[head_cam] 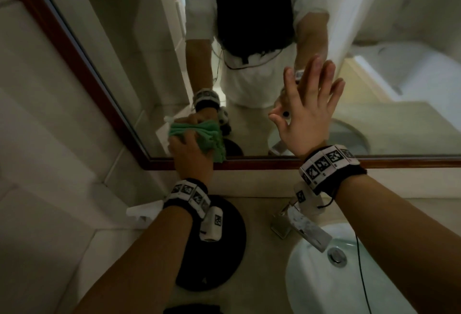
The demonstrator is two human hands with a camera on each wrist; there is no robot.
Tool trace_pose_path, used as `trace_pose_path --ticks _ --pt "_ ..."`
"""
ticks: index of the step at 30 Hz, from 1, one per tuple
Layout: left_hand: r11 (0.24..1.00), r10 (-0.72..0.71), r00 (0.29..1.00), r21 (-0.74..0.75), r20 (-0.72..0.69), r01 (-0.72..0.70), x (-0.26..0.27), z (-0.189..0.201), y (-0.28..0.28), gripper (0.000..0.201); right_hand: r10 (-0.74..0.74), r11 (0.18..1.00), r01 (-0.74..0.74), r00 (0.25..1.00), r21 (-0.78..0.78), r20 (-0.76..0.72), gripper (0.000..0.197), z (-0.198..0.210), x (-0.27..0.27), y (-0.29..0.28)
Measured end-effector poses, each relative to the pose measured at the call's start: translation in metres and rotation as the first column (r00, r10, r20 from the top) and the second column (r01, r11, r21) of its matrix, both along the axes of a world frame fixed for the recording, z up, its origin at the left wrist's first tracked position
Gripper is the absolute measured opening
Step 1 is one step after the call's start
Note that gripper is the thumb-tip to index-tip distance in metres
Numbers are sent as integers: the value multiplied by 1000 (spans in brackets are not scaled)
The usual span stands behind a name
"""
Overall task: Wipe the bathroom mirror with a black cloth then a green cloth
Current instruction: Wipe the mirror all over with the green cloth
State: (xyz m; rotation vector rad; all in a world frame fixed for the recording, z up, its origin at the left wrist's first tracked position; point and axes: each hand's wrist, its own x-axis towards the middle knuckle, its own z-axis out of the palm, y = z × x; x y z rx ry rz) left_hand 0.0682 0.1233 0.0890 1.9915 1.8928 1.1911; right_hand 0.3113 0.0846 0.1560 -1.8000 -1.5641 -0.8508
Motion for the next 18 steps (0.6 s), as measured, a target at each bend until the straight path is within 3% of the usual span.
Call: trace_pose_path --ticks 6,14,18 --pt "998 -37 997 44 -65 40 31 17 -12 57 2 1000 -1 1000 -14 12 91 -1 2 0" --pt "997 46 998 63 52 -50 -77 40 37 66 20 1000 -20 1000 4 4 90 -2 2 0" --pt "994 98 995 50 -32 -96 -87 49 36 57 36 999 -36 999 12 3 90 -3 2 2"
